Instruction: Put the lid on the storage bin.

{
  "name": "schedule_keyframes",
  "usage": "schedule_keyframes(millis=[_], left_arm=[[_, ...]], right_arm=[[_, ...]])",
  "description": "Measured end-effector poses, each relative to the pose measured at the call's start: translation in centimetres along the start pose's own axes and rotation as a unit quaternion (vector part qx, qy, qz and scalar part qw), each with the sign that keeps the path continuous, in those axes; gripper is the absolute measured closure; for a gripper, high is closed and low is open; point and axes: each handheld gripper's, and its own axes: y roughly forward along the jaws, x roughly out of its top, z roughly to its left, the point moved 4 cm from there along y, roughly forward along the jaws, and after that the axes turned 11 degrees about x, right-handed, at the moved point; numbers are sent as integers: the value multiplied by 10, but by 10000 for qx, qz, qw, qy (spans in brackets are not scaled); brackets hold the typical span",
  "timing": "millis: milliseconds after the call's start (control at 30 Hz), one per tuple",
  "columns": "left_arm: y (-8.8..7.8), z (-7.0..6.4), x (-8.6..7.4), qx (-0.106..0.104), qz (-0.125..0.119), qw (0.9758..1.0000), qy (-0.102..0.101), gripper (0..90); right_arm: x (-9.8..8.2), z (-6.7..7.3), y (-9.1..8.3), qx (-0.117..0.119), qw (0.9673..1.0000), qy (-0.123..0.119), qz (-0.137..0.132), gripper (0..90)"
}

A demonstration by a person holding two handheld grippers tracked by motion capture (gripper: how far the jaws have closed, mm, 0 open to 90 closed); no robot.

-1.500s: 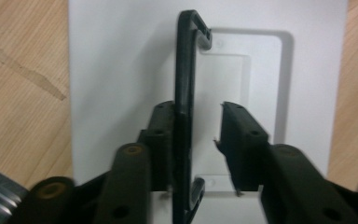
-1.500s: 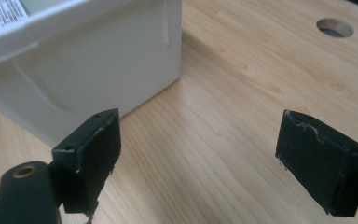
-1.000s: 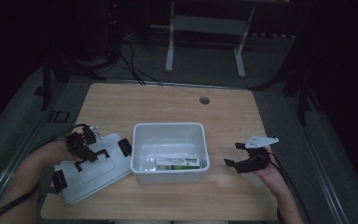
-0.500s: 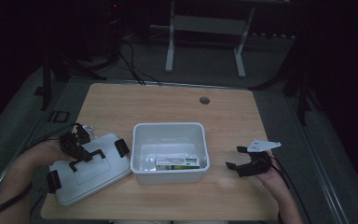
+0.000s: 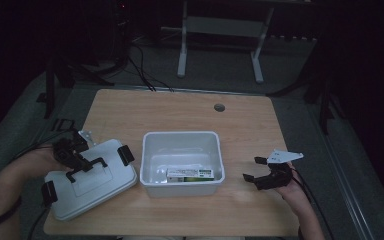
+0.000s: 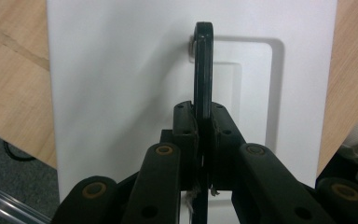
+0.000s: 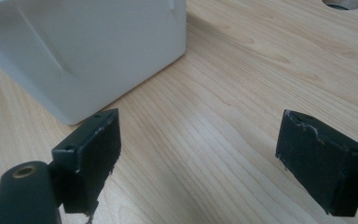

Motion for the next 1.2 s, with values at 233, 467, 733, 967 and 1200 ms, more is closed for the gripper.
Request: schedule_keyframes(millis=[233,467,733,967,1200], left_arm=[[-16,1,3,129,-81,9999,41,833],[-34,1,8,245,-189,9995,100,833],[-55,-2,16,362,-298,9987,206,833],[-72,-3,19,403,-357,9982,248,833],[-87,-4,25,478,-397,9975,334,833]], right_arm=[[-4,0,1,10,10000,23,-43,137],[-7,2,-1,77,9999,42,-137,138],[-11,2,1,71,9999,45,-91,137],[-11,3,1,82,9999,61,-117,137],[-11,3,1,86,9999,70,-106,137]])
